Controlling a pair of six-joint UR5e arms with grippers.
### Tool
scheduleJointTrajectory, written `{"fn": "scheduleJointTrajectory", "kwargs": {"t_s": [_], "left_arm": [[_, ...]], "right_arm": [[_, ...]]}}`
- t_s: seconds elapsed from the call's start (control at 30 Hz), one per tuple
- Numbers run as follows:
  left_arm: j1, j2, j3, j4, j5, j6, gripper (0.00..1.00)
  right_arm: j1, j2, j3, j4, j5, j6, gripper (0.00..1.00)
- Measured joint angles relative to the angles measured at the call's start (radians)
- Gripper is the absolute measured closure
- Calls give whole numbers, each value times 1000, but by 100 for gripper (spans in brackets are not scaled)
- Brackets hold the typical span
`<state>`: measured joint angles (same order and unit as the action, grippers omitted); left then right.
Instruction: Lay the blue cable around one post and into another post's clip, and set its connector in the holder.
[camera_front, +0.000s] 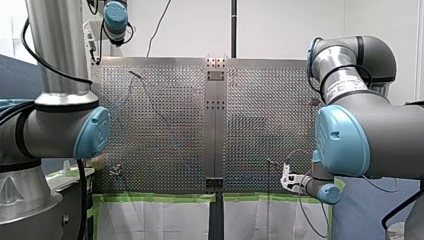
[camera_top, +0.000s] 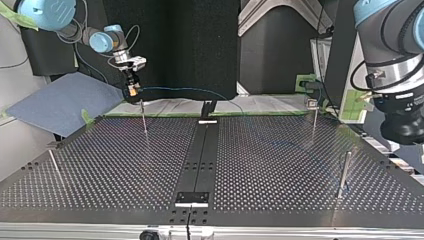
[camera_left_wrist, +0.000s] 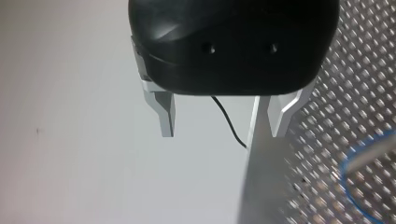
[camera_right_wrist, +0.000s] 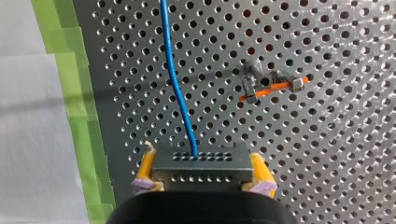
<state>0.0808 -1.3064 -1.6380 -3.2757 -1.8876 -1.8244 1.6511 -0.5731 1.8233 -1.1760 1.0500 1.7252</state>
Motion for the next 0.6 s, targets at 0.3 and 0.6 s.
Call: {"fn": "scheduleJointTrajectory", "kwargs": {"t_s": [0.3, 0.6], "left_arm": [[-38, 39, 75, -76, 76, 77, 1], [-72, 3, 57, -154, 65, 151, 1]], "right_arm": [[0, 0, 0, 1, 1, 1, 100], [0, 0, 0, 2, 1, 1, 100]]}}
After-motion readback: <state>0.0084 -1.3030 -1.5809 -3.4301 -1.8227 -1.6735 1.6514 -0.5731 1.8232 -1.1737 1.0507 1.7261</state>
